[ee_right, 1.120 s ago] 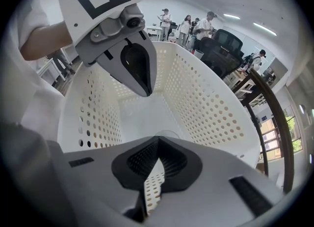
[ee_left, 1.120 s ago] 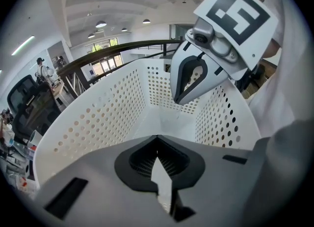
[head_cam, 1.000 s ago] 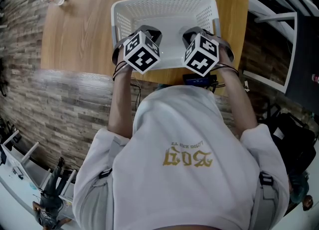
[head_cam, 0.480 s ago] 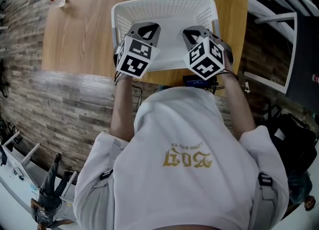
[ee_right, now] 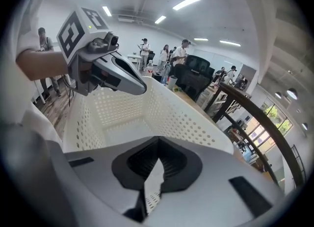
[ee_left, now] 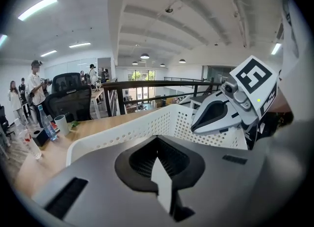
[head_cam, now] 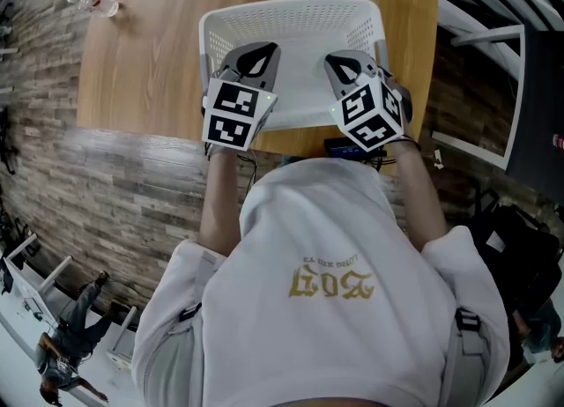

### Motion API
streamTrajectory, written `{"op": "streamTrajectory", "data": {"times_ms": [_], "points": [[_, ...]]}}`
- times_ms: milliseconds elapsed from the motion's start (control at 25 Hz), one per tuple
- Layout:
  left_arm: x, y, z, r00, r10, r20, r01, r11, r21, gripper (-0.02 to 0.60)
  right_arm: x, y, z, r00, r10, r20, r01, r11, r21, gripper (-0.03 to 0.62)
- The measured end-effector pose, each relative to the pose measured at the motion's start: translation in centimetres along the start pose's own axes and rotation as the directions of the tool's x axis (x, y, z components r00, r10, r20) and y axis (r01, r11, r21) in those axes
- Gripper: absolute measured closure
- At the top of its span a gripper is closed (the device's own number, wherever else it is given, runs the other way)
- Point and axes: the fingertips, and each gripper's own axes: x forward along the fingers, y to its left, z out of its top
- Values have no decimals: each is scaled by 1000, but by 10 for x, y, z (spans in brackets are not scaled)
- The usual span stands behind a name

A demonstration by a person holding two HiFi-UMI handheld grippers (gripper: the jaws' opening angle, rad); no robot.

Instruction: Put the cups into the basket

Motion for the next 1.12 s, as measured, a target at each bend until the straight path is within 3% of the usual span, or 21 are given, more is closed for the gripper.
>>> {"op": "streamTrajectory", "data": {"times_ms": [360,600,760,960,1120], "points": [[-18,-3,29,983,33,179,-41,998,39,574,-23,-15,22,980,-108,168,87,988,127,584],[-30,-6,45,959,43,279,-53,998,30,574,-34,-12,35,957,-158,242,143,987,80,583],[-42,-5,58,935,51,352,-68,997,36,574,-49,-16,52,931,-176,321,135,980,146,583],[-58,-2,71,903,62,425,-60,998,-19,575,-69,-18,72,900,-139,413,65,980,187,583],[-69,0,77,882,72,465,-67,997,-28,574,-82,-26,77,874,-163,457,62,972,228,584]]}}
